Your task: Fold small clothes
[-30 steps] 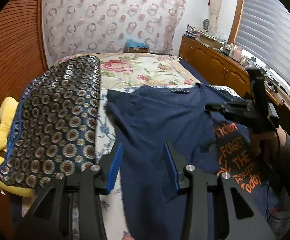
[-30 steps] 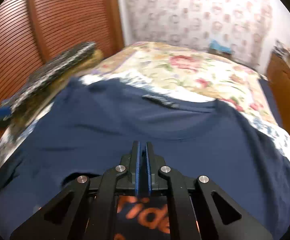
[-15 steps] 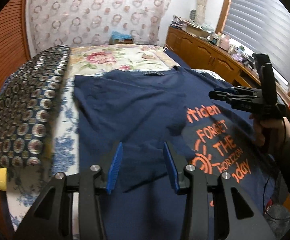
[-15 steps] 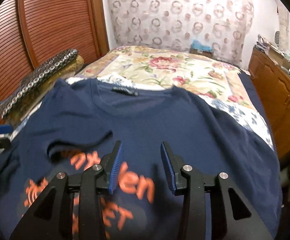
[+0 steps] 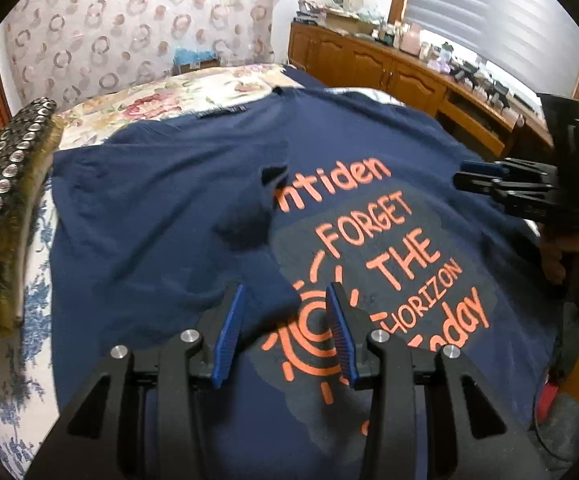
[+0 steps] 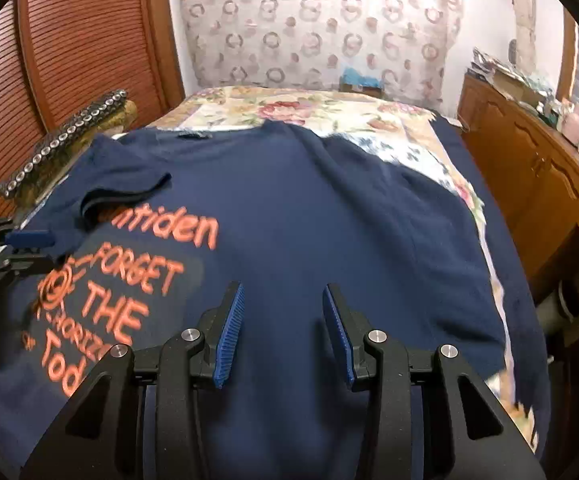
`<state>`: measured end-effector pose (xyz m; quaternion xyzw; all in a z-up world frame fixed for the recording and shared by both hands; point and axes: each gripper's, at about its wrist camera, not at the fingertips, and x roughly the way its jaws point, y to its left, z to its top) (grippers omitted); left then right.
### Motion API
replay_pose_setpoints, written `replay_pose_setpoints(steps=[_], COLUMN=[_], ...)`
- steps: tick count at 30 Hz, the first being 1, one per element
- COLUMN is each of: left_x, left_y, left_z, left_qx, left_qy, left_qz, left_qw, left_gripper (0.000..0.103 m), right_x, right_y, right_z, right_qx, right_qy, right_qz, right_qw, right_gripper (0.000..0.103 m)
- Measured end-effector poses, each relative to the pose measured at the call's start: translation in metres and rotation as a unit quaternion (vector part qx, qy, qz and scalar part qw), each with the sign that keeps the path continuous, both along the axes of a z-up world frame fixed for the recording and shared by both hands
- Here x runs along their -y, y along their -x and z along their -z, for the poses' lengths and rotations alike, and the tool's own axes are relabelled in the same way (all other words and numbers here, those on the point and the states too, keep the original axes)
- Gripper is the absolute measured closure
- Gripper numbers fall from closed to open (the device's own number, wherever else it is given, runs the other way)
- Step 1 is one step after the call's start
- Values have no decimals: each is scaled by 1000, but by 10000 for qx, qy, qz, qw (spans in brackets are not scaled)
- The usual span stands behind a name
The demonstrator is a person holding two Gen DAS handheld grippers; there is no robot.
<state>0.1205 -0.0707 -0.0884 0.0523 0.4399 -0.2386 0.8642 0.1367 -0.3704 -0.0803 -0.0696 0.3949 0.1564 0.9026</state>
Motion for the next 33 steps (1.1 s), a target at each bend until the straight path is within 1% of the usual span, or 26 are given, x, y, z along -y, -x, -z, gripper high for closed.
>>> replay_pose_setpoints(steps=[3,6,7,8,9,11,13,17,19,21,22,24,29,33], left_x=[2,1,0,0,-2,-6,-9,-16,-17,-18,-18,-21,-24,-26], left_y=[1,-1,-1,-1,0,3,7,21,25,28,30,34,47,44], left_z=[5,5,5,5,5,3,-3,-16,-20,-25,-28,-34,-44,-36], left_qx=[29,21,40,77,135,136,180,263,324,375,400,494,792,708], left_qy=[-122,-130,-122,-136,-187,-77,28,162,96,129,164,247,203,201], left_qz=[13,-26,-32,-34,-46,-54,-49,-69,-113,-102,-98,-94,-160,-174], left_qw=[9999,9999,9999,9999,9997,9999,9998,9995,9994,9992,9990,9984,9965,9971], left_gripper=[63,64,70,83,87,94,95,95,95,93,90,88,77,73], right_x=[4,8,10,12,13,15,17,17,18,18,18,18,18,19], right_y=[10,17,20,20,21,23,25,25,25,25,25,25,26,26], right_z=[7,12,11,11,12,13,14,14,15,14,14,15,16,16], right_qx=[-59,-165,-149,-156,-169,-150,-130,-129,-125,-131,-127,-121,-106,-104], right_qy=[195,221,186,182,183,138,115,88,82,52,30,33,84,89], right_qz=[8,-26,-23,-8,6,10,9,12,13,18,25,32,34,33], right_qw=[9998,9996,9997,9997,9997,9998,9998,9999,9999,9999,9999,9999,9999,9999], right_gripper=[62,62,62,62,62,62,62,62,62,61,61,61,61,61])
